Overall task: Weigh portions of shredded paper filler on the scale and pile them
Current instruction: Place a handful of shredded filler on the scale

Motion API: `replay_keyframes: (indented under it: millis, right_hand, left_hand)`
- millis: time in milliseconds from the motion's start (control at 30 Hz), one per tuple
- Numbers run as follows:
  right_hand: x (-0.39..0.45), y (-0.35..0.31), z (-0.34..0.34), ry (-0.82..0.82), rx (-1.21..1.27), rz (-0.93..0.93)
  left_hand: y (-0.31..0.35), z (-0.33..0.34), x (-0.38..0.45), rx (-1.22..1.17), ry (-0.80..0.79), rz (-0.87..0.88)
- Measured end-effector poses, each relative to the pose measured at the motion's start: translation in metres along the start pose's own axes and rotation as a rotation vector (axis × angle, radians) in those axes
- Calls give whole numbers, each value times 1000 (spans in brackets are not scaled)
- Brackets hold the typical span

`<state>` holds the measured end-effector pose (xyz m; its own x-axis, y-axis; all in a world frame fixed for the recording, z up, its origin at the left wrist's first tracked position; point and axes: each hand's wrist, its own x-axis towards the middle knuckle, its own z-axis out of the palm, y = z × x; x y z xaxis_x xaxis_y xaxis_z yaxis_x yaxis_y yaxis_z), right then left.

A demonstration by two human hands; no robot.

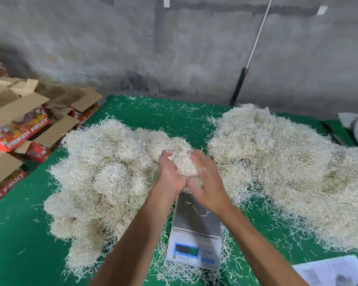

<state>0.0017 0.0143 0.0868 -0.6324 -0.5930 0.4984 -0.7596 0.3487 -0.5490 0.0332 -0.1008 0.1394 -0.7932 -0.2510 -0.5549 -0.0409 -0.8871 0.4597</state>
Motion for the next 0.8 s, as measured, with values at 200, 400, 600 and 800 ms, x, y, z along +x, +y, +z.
replay_keyframes:
  millis: [200,400,600,800]
  right_hand:
    - [46,-9,1,180,256,215]
    - [4,-20,38,-92,53,-87]
    - [26,-13,49,-117,125,10]
    - [86,-3,83,-154,-105,69]
  left_hand:
    - [-26,-21,9,87,-112,-97]
    - [24,-37,41,-22,252,-3]
    - [35,-59,57,612,372,403]
    - [96,-56,85,870,325,420]
